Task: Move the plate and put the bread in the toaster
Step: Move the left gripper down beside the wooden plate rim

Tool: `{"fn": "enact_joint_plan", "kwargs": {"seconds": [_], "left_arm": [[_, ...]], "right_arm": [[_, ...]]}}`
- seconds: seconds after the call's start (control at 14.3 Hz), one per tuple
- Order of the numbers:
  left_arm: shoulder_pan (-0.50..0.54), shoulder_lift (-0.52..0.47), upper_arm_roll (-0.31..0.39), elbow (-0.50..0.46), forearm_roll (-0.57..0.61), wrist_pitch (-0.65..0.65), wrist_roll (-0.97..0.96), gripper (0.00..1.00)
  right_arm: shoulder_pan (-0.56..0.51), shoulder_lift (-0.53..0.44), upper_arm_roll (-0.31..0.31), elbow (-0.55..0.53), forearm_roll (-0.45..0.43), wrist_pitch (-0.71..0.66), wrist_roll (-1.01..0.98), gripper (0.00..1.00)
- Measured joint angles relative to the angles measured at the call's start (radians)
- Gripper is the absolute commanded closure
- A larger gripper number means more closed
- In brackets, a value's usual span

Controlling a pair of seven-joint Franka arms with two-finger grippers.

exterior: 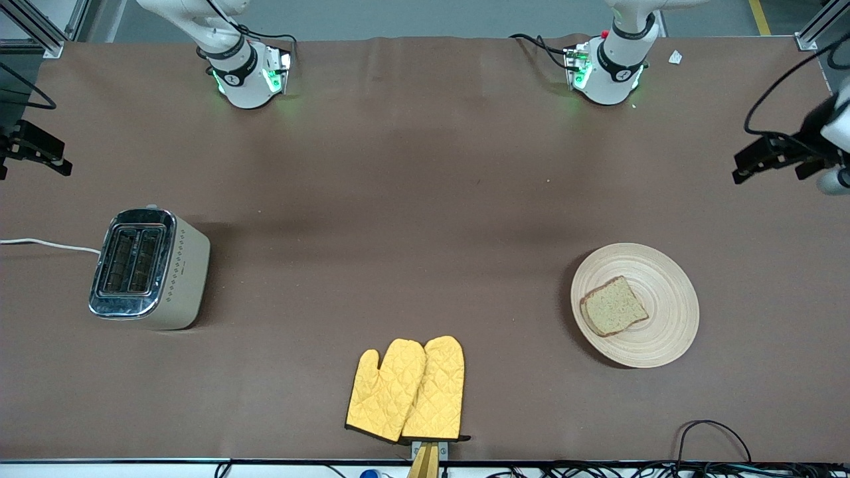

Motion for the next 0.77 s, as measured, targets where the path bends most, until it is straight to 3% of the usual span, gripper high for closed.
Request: {"fn": "enact_joint_plan", "kwargs": {"seconds": [0.77], "left_arm": [[0.264, 0.377, 0.002, 0.009, -0.3, 0.202, 0.215, 0.0]], "right_arm": [[-0.004, 0.0, -0.004, 0.0, 0.0, 0.0, 0.0, 0.0]]}}
